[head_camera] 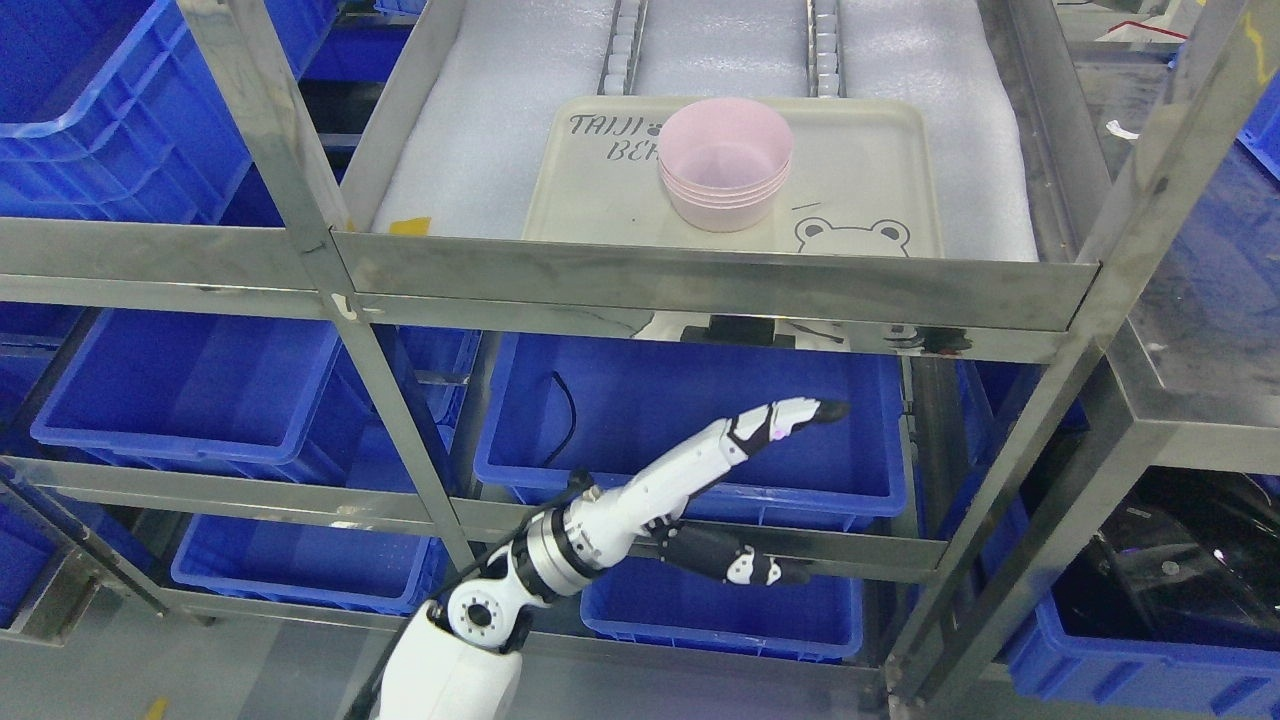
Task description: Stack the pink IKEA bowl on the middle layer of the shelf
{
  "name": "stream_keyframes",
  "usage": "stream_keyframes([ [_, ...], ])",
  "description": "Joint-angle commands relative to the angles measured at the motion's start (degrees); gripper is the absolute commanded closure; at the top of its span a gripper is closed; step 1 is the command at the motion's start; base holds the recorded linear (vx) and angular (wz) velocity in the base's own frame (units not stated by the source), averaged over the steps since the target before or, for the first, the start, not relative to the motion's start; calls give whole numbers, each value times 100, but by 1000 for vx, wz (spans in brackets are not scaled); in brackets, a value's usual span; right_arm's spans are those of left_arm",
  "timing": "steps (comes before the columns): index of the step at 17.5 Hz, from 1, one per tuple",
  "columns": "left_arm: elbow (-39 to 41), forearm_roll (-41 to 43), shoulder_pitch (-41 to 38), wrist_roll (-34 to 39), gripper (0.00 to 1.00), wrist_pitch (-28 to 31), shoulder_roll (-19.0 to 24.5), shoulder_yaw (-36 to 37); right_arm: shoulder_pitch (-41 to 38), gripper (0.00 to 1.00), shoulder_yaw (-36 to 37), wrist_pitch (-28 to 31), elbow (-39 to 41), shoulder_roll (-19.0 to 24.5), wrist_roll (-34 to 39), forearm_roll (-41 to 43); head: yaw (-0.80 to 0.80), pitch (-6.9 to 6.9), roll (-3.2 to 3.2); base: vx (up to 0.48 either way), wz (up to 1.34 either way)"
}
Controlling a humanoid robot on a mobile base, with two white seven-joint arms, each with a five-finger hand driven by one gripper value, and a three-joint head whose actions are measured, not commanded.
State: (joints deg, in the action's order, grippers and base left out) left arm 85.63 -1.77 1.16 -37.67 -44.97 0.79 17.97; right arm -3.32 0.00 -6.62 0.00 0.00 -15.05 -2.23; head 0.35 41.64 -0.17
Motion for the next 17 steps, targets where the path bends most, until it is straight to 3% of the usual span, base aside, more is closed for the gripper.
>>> stream_keyframes([
  [1,-1064,-341,-1426,101,0,-3,21,-995,-2,0,-26,3,100,-100,2,4,0,0,0,0,0],
  [3,-1180,-412,-1400,713,0,-3,21,-1347,-2,0,-18,3,100,-100,2,-5,0,0,0,0,6],
  [5,-1154,-412,-1295,2046,0,80,21,-1620,-2,0,-26,3,100,-100,2,3,0,0,0,0,6],
  [7,-1093,-412,-1023,2981,0,1055,21,-1848,-2,0,-18,3,100,-100,2,-5,0,0,0,0,0],
  [11,-541,-439,-714,2985,0,2394,21,-1921,-2,0,-18,3,100,-100,2,-5,0,0,0,-3,-21],
  [17,111,-439,-661,2985,0,2906,21,-1560,-2,0,-26,3,100,-100,2,3,0,0,0,4,48],
])
